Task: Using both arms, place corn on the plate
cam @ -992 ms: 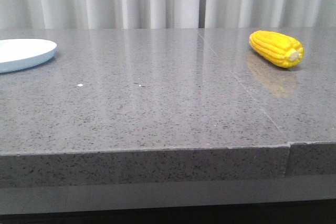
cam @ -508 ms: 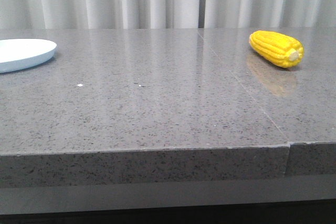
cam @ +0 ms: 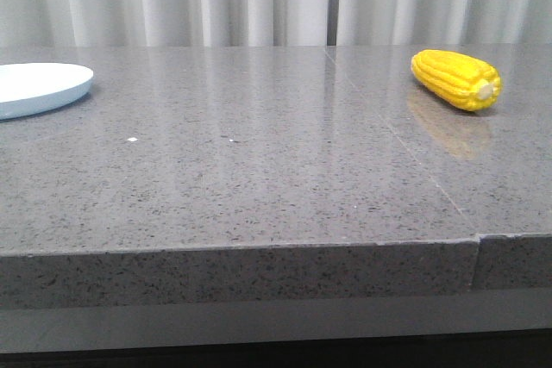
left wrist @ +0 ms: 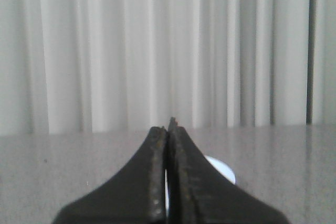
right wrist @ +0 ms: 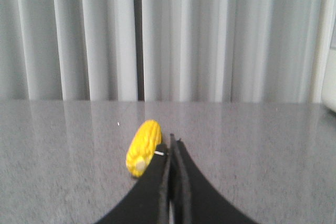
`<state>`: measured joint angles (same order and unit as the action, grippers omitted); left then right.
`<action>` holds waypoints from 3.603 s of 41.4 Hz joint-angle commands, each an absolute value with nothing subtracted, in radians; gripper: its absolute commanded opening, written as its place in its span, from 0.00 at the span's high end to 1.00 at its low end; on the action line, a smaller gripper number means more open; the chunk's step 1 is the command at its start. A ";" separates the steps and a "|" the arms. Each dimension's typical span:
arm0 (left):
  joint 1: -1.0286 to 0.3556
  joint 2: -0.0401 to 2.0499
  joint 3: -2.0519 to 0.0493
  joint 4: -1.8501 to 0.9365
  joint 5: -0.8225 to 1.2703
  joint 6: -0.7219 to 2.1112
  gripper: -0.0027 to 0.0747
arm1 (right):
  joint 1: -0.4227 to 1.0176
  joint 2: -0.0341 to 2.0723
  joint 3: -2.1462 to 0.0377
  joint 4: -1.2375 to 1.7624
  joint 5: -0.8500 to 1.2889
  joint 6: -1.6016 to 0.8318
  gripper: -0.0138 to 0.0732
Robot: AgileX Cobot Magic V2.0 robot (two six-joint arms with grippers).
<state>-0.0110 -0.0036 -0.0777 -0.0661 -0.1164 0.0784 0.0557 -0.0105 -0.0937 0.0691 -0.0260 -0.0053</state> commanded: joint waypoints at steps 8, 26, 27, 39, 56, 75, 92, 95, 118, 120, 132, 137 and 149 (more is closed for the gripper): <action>-0.009 0.077 -0.448 -0.053 0.043 0.069 0.99 | 0.055 0.100 -0.418 0.071 0.155 -0.011 0.98; -0.009 0.432 -0.729 -0.051 0.364 0.069 0.99 | 0.055 0.502 -0.694 0.071 0.393 -0.011 0.98; -0.009 0.447 -0.729 -0.051 0.366 0.069 0.99 | 0.055 0.527 -0.694 0.071 0.396 -0.011 0.98; -0.009 0.561 -0.729 -0.056 0.417 0.069 0.99 | 0.055 0.700 -0.694 0.071 0.417 -0.011 0.98; -0.009 0.645 -0.729 -0.056 0.445 0.069 0.97 | 0.055 0.811 -0.694 0.071 0.419 -0.011 0.83; -0.009 0.725 -0.729 -0.056 0.459 0.069 0.28 | 0.055 0.811 -0.694 0.060 0.422 -0.011 0.24; -0.002 1.020 -0.876 0.105 0.525 0.075 0.28 | 0.055 0.811 -0.694 0.060 0.422 -0.011 0.24; 0.024 1.090 -0.922 0.099 0.535 0.075 0.28 | 0.055 0.811 -0.694 0.060 0.422 -0.011 0.24; 0.253 1.602 -1.310 -0.331 0.686 0.342 0.28 | 0.055 0.811 -0.694 0.060 0.422 -0.011 0.24; 0.253 1.634 -1.331 -0.348 0.686 0.342 0.28 | 0.055 0.811 -0.694 0.060 0.422 -0.011 0.24; 0.253 1.748 -1.398 -0.367 0.661 0.342 0.28 | 0.055 0.811 -0.694 0.060 0.422 -0.011 0.24; 0.253 1.762 -1.398 -0.389 0.641 0.342 0.30 | 0.055 0.811 -0.694 0.060 0.422 -0.011 0.24; 0.253 1.794 -1.398 -0.397 0.629 0.342 0.68 | 0.055 0.811 -0.694 0.060 0.422 -0.011 0.24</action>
<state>0.2511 1.8274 -1.3683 -0.3654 0.6653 0.3432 0.0557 0.8133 -0.6592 0.0656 0.4853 0.0000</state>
